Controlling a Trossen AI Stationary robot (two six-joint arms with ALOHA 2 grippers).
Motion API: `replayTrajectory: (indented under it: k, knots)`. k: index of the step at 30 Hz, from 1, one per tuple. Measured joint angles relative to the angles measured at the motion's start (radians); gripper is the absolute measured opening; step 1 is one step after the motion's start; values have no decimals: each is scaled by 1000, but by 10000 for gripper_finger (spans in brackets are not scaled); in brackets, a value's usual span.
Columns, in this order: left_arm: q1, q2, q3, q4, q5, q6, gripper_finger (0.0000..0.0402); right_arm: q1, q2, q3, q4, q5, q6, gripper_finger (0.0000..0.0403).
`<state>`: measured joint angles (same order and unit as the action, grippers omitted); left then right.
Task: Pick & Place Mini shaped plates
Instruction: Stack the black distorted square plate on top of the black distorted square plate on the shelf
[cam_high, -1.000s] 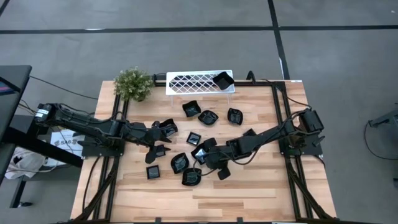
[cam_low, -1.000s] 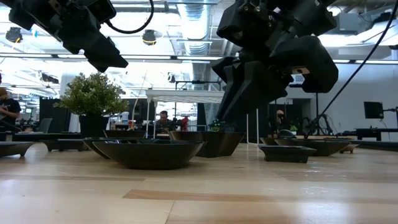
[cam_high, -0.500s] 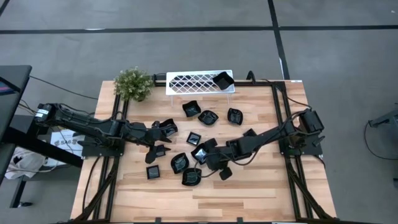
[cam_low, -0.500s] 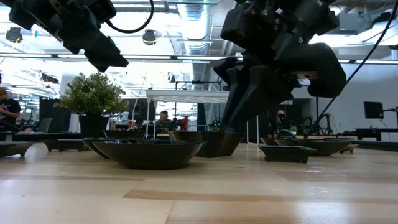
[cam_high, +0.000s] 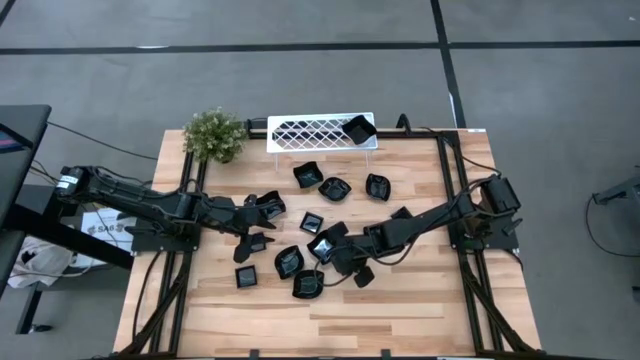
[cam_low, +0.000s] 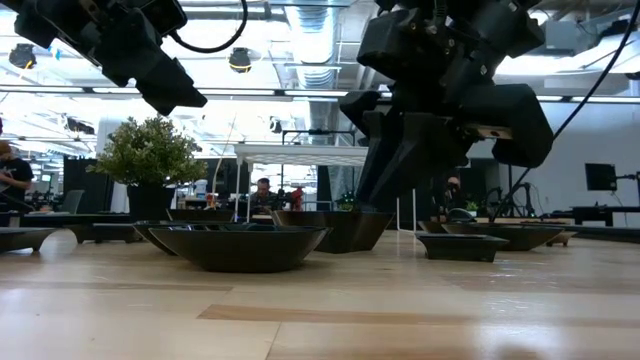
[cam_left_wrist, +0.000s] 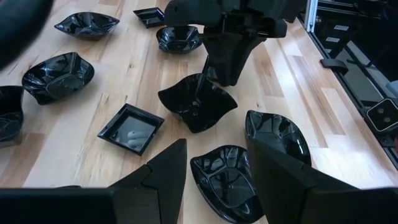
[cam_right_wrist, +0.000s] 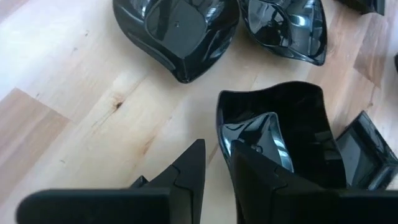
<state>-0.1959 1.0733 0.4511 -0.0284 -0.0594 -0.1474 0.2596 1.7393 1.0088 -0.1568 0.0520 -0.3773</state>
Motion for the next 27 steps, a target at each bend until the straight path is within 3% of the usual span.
replayTrajectory:
  k: [27]
  knots:
    - [0, 0, 0, 11, 0, 0, 172, -6, 1, 0, -11, 1, 2, 72]
